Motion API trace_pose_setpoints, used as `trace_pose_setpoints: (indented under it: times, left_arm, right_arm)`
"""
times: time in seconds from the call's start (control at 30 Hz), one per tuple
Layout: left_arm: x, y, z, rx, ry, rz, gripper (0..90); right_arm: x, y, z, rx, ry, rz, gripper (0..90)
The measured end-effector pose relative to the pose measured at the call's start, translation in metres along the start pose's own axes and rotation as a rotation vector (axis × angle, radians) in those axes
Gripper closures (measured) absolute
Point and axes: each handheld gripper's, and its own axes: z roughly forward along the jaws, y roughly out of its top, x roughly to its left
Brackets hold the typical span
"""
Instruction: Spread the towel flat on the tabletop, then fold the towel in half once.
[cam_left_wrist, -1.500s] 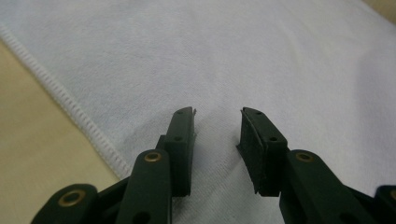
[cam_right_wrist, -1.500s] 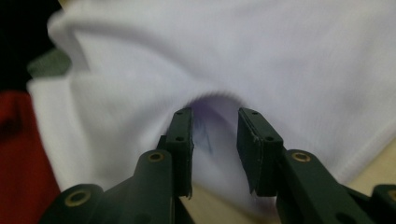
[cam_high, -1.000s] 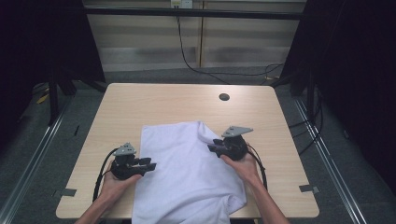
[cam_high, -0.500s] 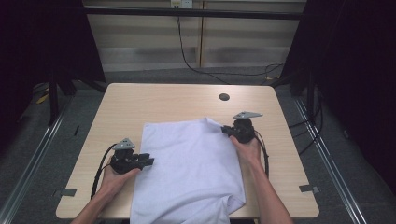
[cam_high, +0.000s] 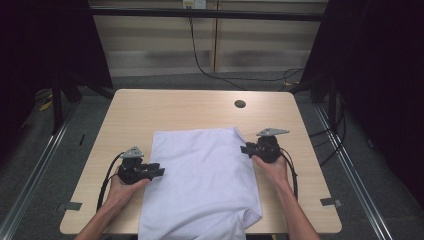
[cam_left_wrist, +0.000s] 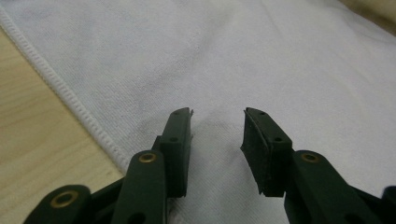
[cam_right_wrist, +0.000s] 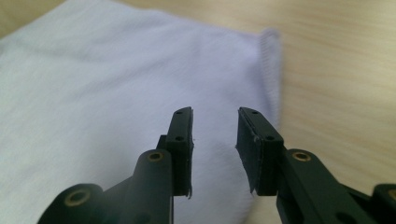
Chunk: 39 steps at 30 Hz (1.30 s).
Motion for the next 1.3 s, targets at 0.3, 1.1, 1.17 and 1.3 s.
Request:
trace_pose_setpoints:
  times: [0.3, 1.1, 1.17, 1.3]
  left_arm:
    - [0.019, 0.010, 0.007, -0.028, 0.046, -0.035, 61.1]
    - [-0.046, -0.021, -0.029, 0.050, -0.056, 0.034, 56.6]
    - [-0.042, -0.015, -0.029, 0.017, -0.061, 0.011, 56.6]
    - [-0.025, 0.013, -0.016, -0.025, -0.024, -0.006, 56.7]
  right_arm:
    - [0.015, -0.016, 0.016, 0.056, 0.015, -0.037, 61.3]
    - [0.071, -0.082, -0.069, 0.114, 0.131, -0.056, 58.0]
    - [0.069, -0.079, -0.067, 0.100, 0.137, -0.047, 58.0]
    - [0.051, -0.053, -0.048, 0.050, 0.094, -0.065, 58.3]
